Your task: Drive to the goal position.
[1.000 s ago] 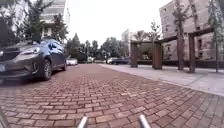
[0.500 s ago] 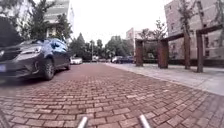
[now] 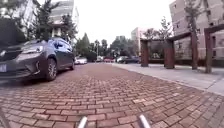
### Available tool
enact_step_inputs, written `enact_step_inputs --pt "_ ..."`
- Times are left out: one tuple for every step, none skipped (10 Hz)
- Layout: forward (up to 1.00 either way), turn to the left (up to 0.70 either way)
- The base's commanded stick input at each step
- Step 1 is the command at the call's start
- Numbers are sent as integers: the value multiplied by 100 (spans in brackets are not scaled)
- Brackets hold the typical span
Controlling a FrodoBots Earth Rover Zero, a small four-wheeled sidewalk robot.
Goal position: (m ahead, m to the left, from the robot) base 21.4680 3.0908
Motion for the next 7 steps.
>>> enact_step_inputs --pt "45 19" --pt "45 6" --pt "45 0" --pt "45 0" --pt "45 0" --pt "45 0" --pt "45 0"
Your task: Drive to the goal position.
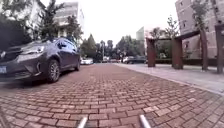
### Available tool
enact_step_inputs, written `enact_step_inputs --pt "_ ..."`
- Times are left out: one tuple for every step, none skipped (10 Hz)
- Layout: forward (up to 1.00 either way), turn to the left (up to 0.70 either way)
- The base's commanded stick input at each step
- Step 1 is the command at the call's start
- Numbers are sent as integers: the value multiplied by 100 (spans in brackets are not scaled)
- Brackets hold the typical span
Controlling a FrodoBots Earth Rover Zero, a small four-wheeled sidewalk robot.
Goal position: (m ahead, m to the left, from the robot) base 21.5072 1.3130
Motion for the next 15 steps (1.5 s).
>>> enact_step_inputs --pt "45 6" --pt "45 17" --pt "45 27" --pt "45 27" --pt "45 27" --pt "45 0" --pt "45 0" --pt "45 0" --pt "45 0" --pt "45 0" --pt "45 0" --pt "45 0" --pt "45 0" --pt "45 0" --pt "45 0"
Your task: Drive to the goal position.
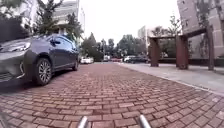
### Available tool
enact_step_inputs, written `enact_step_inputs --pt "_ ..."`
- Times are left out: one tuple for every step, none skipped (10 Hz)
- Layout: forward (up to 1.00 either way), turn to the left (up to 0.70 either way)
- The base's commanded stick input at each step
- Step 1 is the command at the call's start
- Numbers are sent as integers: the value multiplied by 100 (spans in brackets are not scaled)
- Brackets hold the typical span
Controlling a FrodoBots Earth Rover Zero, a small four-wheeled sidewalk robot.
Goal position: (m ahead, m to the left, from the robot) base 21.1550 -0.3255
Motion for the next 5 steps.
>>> enact_step_inputs --pt "45 0" --pt "45 0" --pt "45 0" --pt "45 0" --pt "45 0"
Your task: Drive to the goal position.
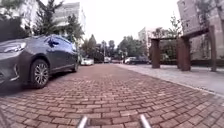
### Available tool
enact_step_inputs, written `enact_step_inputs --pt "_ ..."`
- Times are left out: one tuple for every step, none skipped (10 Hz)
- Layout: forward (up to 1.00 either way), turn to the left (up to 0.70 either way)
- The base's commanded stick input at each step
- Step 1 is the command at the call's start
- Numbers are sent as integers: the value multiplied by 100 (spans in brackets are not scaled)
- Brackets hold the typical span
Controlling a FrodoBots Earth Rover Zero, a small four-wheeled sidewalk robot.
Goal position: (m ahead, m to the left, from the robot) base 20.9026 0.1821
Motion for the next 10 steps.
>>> enact_step_inputs --pt "45 0" --pt "45 0" --pt "45 0" --pt "45 0" --pt "45 0" --pt "45 0" --pt "45 9" --pt "45 24" --pt "45 27" --pt "45 27"
